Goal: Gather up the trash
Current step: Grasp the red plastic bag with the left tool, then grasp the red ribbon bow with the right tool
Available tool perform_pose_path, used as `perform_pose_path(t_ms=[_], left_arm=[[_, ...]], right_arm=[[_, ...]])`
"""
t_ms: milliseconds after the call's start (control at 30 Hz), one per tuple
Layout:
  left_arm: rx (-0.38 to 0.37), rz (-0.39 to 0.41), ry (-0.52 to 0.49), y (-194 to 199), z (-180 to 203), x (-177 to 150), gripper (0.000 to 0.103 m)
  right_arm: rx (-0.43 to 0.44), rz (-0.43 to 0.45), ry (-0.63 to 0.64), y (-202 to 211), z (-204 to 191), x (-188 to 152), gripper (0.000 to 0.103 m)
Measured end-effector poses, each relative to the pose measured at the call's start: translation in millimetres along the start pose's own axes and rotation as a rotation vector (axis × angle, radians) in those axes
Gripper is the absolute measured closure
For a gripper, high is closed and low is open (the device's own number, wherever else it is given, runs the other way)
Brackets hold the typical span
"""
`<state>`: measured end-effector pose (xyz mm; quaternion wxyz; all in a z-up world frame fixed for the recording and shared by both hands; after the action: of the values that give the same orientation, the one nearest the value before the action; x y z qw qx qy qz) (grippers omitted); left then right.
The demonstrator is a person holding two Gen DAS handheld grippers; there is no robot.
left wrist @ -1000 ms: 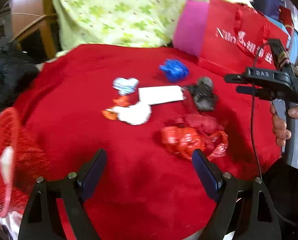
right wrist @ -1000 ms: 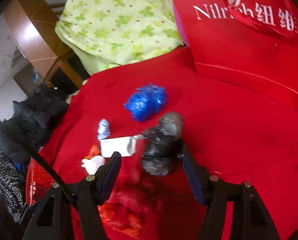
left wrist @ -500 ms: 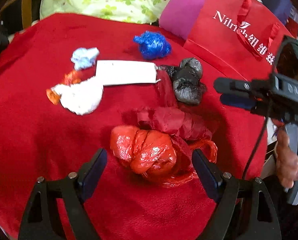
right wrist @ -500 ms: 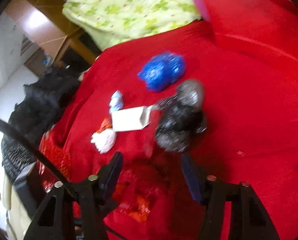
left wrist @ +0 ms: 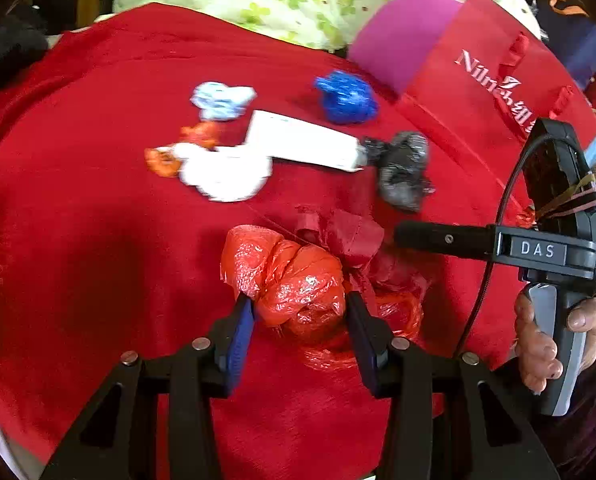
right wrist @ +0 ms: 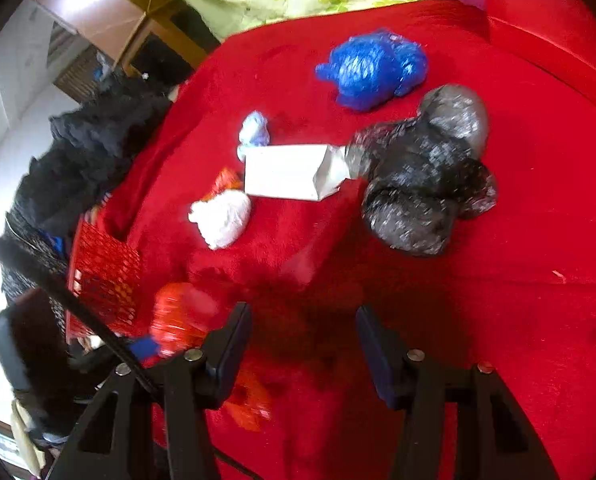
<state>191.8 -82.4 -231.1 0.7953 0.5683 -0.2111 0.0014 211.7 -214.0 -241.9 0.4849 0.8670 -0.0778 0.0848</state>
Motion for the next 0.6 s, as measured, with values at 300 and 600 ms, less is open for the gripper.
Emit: perform_pose_path(t_ms=[300, 600], left_arm=[[0.061, 0.007, 0.066, 20, -54, -12, 0.054], [0.072, 0.017, 0.086, 24, -68, -16, 0.048]], right_arm=[[0.019, 0.018, 0.099, 0, -28, -4, 0.045], [0.033, -0.028, 0.246, -30, -82, -14, 0.045]])
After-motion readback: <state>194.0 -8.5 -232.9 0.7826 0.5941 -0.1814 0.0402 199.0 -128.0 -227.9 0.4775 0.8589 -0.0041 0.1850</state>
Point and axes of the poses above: each gripper's, at about its wrist camera, not at the fingertips, and y roughly against the way its jaws point, z to its right, x to its top, the point moved 10 cm from there along -y, roughly the way its jaws point, and after that the axes turned 12 degrees about -z, right-handed, at the moved point
